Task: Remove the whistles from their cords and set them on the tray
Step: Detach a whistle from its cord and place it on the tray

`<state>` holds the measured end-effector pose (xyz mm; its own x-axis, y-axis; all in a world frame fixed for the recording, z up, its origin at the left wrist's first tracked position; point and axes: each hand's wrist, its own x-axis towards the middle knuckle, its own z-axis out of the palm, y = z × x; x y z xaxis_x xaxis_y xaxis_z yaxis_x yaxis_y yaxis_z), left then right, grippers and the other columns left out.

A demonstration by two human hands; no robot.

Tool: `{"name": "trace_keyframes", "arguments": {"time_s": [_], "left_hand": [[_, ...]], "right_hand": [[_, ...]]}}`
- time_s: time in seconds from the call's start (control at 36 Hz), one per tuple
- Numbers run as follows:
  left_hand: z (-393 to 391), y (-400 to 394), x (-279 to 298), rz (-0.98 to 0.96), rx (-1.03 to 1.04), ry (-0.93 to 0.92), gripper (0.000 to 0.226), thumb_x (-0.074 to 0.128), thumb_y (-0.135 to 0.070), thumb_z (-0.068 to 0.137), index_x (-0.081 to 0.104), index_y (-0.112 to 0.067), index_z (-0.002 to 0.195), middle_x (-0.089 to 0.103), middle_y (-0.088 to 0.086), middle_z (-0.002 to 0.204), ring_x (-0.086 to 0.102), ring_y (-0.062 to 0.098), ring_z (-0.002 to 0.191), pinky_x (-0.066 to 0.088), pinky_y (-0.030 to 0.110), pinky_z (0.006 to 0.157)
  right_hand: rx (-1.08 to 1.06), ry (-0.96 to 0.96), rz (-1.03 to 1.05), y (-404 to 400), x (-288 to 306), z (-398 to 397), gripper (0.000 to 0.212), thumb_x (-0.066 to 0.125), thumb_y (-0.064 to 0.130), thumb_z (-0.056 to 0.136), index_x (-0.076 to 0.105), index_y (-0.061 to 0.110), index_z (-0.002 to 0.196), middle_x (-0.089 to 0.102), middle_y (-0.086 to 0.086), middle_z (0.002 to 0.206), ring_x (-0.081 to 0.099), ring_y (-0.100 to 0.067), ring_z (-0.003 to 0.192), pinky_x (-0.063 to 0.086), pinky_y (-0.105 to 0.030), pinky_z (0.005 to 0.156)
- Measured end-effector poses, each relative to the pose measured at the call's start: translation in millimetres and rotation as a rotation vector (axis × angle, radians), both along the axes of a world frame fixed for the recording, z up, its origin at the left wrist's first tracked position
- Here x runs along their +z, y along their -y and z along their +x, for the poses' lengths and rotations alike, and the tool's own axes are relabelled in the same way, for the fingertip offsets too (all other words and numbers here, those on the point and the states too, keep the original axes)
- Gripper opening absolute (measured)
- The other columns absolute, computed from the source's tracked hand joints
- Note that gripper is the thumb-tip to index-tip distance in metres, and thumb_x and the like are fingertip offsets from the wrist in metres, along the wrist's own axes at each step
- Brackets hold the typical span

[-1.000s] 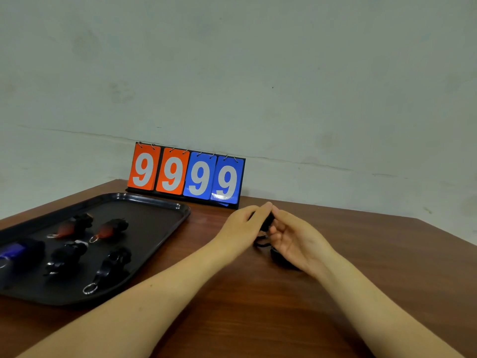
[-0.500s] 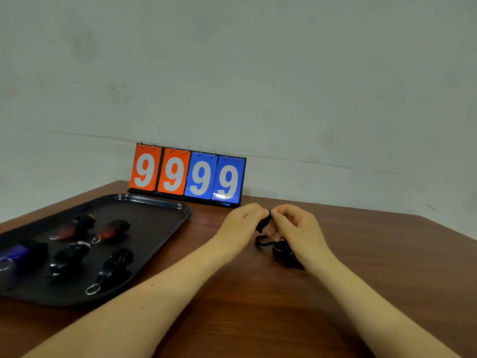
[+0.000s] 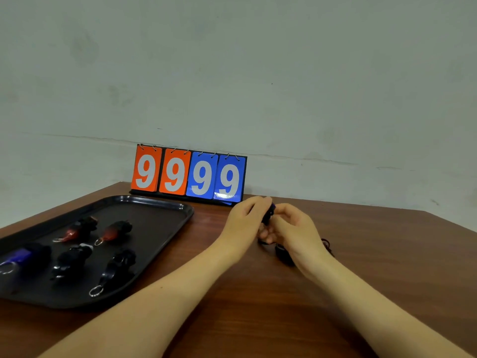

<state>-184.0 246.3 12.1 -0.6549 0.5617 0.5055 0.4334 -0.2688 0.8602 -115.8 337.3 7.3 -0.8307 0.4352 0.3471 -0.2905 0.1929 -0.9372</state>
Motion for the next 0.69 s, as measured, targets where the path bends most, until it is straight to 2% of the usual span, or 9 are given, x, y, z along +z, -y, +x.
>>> {"name": "trace_keyframes", "arguments": {"time_s": [0.08, 0.17, 0.31, 0.36, 0.42, 0.5, 0.58, 0.64, 0.69], "left_hand": [[-0.8, -0.4, 3.7, 0.046, -0.037, 0.170, 0.026, 0.045, -0.020, 0.099, 0.054, -0.011, 0.076, 0.052, -0.003, 0.054, 0.046, 0.002, 0.040, 0.039, 0.014, 0.042], [-5.7, -2.1, 1.5, 0.048, -0.060, 0.276, 0.020, 0.048, -0.026, 0.098, 0.054, -0.013, 0.084, 0.055, -0.003, 0.062, 0.048, 0.003, 0.044, 0.040, 0.018, 0.048], [-8.8, -0.7, -1.5, 0.112, -0.128, 0.398, 0.017, 0.051, -0.025, 0.098, 0.060, -0.011, 0.093, 0.058, 0.008, 0.076, 0.049, 0.015, 0.060, 0.047, 0.034, 0.069], [-8.6, -0.8, -1.7, 0.144, -0.158, 0.455, 0.017, 0.049, -0.021, 0.099, 0.061, -0.009, 0.095, 0.059, 0.013, 0.084, 0.050, 0.016, 0.065, 0.050, 0.035, 0.075], [-8.7, -2.0, -2.8, 0.138, -0.170, 0.488, 0.019, 0.048, -0.020, 0.099, 0.062, -0.008, 0.096, 0.059, 0.012, 0.085, 0.049, 0.015, 0.065, 0.050, 0.031, 0.070], [-7.7, -4.1, -3.6, 0.123, -0.187, 0.521, 0.021, 0.047, -0.022, 0.099, 0.062, -0.009, 0.093, 0.062, 0.007, 0.075, 0.047, 0.015, 0.063, 0.044, 0.027, 0.061], [-5.4, -4.9, -3.0, 0.105, -0.197, 0.534, 0.021, 0.045, -0.021, 0.100, 0.060, -0.008, 0.094, 0.061, 0.004, 0.067, 0.043, 0.012, 0.054, 0.038, 0.023, 0.052], [-4.9, -3.9, -2.9, 0.112, -0.218, 0.543, 0.019, 0.043, -0.019, 0.100, 0.057, -0.005, 0.099, 0.057, 0.007, 0.068, 0.040, 0.011, 0.050, 0.034, 0.022, 0.047], [-3.9, -2.9, -2.9, 0.130, -0.249, 0.564, 0.018, 0.041, -0.016, 0.100, 0.054, -0.005, 0.104, 0.055, 0.011, 0.073, 0.038, 0.012, 0.052, 0.032, 0.020, 0.045]], "right_hand": [[-0.056, -0.088, -0.001, -0.8, 2.8, -0.7, 0.015, 0.048, 0.004, 0.097, 0.062, 0.004, 0.102, 0.067, -0.008, 0.067, 0.066, -0.026, 0.062, 0.053, -0.029, 0.059], [-0.054, -0.144, -0.031, -2.4, 5.7, 1.0, 0.017, 0.049, 0.009, 0.099, 0.064, 0.011, 0.107, 0.067, -0.012, 0.075, 0.068, -0.040, 0.067, 0.058, -0.037, 0.065], [-0.080, -0.147, 0.019, -3.4, 3.9, 1.8, 0.018, 0.055, 0.015, 0.096, 0.069, 0.013, 0.107, 0.071, -0.011, 0.079, 0.068, -0.024, 0.070, 0.057, -0.030, 0.066], [-0.088, -0.148, 0.021, -4.5, 2.2, 0.1, 0.016, 0.058, 0.015, 0.094, 0.070, 0.013, 0.105, 0.071, -0.013, 0.081, 0.068, -0.023, 0.071, 0.056, -0.032, 0.067], [-0.112, -0.139, 0.006, -6.2, 0.7, -2.5, 0.014, 0.061, 0.016, 0.092, 0.070, 0.013, 0.102, 0.072, -0.011, 0.081, 0.067, -0.021, 0.071, 0.055, -0.034, 0.068], [-0.121, -0.143, -0.031, -7.0, -2.0, -5.7, 0.011, 0.062, 0.015, 0.091, 0.071, 0.014, 0.097, 0.070, -0.005, 0.074, 0.064, -0.021, 0.066, 0.053, -0.029, 0.060], [-0.100, -0.146, -0.058, -6.8, -4.2, -4.9, 0.014, 0.061, 0.014, 0.092, 0.073, 0.015, 0.098, 0.068, -0.007, 0.071, 0.063, -0.022, 0.062, 0.051, -0.027, 0.056], [-0.073, -0.128, -0.086, -6.4, -4.8, -3.8, 0.015, 0.059, 0.013, 0.093, 0.073, 0.013, 0.098, 0.067, -0.005, 0.066, 0.064, -0.017, 0.057, 0.049, -0.025, 0.055], [-0.059, -0.106, -0.109, -7.3, -5.6, -3.7, 0.016, 0.059, 0.013, 0.093, 0.072, 0.010, 0.100, 0.067, -0.010, 0.068, 0.064, -0.019, 0.059, 0.047, -0.025, 0.054]]}}
